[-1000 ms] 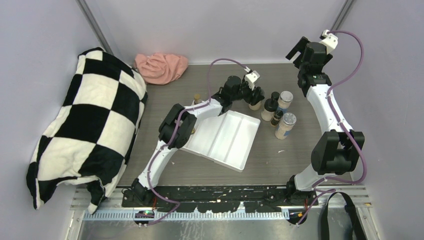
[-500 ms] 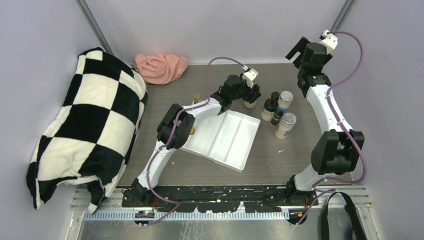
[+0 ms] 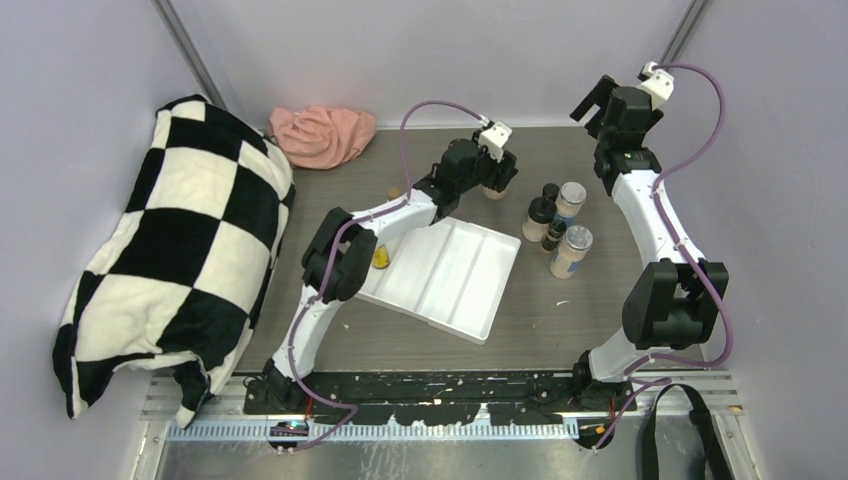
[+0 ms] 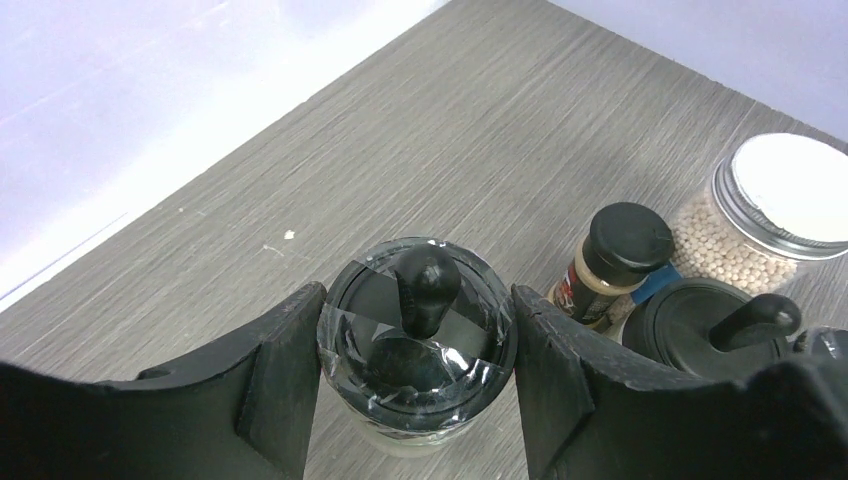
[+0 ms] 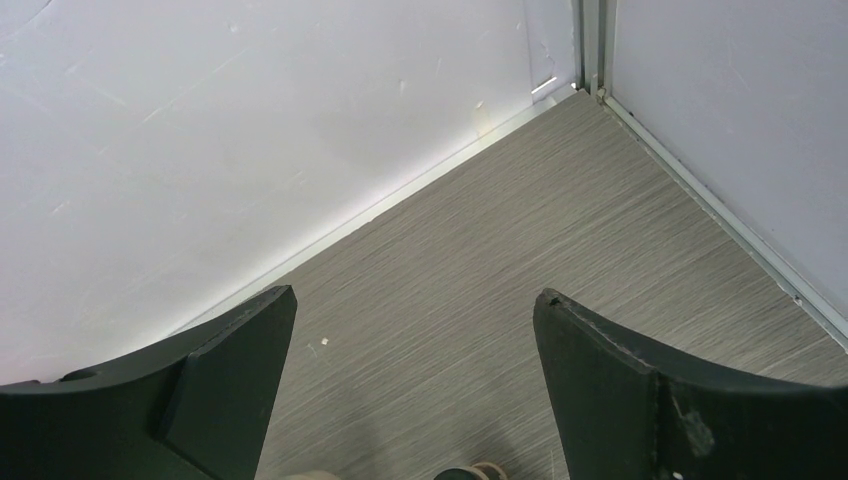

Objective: Organize the condiment bottles
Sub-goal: Pick up the bottle from the center of the board, then place the bottle in the storage box.

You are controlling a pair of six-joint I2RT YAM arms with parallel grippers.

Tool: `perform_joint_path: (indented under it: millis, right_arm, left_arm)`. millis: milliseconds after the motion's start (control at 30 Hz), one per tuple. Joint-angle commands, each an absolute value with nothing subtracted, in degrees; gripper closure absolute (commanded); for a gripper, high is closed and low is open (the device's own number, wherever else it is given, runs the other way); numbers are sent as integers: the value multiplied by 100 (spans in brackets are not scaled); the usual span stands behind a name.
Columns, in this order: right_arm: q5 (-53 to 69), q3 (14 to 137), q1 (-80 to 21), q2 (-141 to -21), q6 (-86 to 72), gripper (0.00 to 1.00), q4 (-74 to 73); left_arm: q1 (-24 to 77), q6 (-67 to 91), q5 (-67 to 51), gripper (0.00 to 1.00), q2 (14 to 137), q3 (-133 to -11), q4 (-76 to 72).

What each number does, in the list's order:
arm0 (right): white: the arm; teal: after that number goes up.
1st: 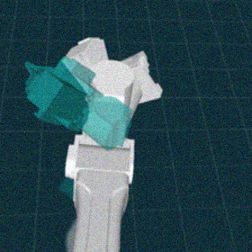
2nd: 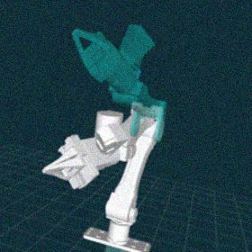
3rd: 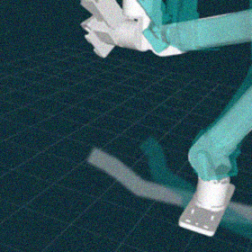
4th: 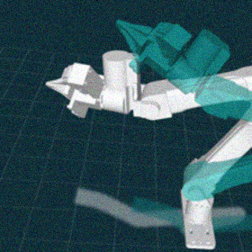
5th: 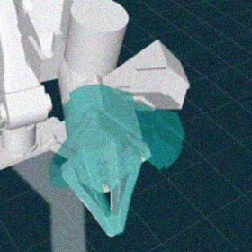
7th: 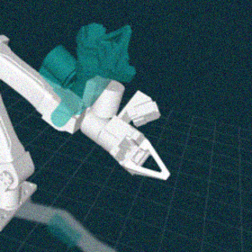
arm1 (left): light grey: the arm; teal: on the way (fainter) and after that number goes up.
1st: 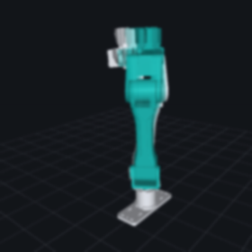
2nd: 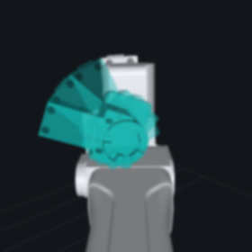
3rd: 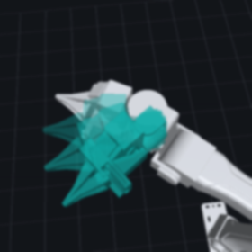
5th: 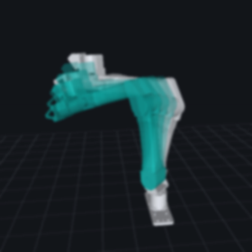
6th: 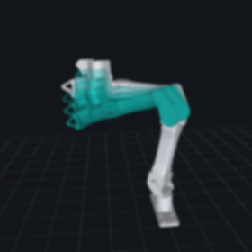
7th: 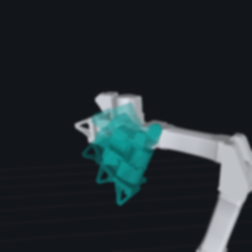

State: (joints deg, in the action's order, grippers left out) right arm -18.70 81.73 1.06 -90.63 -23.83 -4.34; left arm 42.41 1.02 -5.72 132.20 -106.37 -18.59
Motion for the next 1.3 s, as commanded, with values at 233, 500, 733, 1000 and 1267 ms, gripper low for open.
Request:
perform_joint_path:
  millis: [233,500,733,1000,1267]
  right_arm:
    - [-1799,8045,69,-8486,-2442,6,-285]
    - [-1699,7814,38,-8042,-2601,6,-356]
    - [-1657,7613,0,-7701,-2696,6,-429]
    - [-1626,7391,0,-7417,-2790,6,-456]
    - [-1641,7272,-196,-7300,-2795,6,-457]
  left_arm:
    - [4234,47,175,100,11561,-9631,-2429]
    - [4245,248,620,100,10686,-8751,-2386]
    - [4380,238,1120,100,10024,-8088,-2317]
    - [4456,370,1582,100,9369,-7164,-2487]
    - [4489,478,1898,100,8954,-6270,-3030]
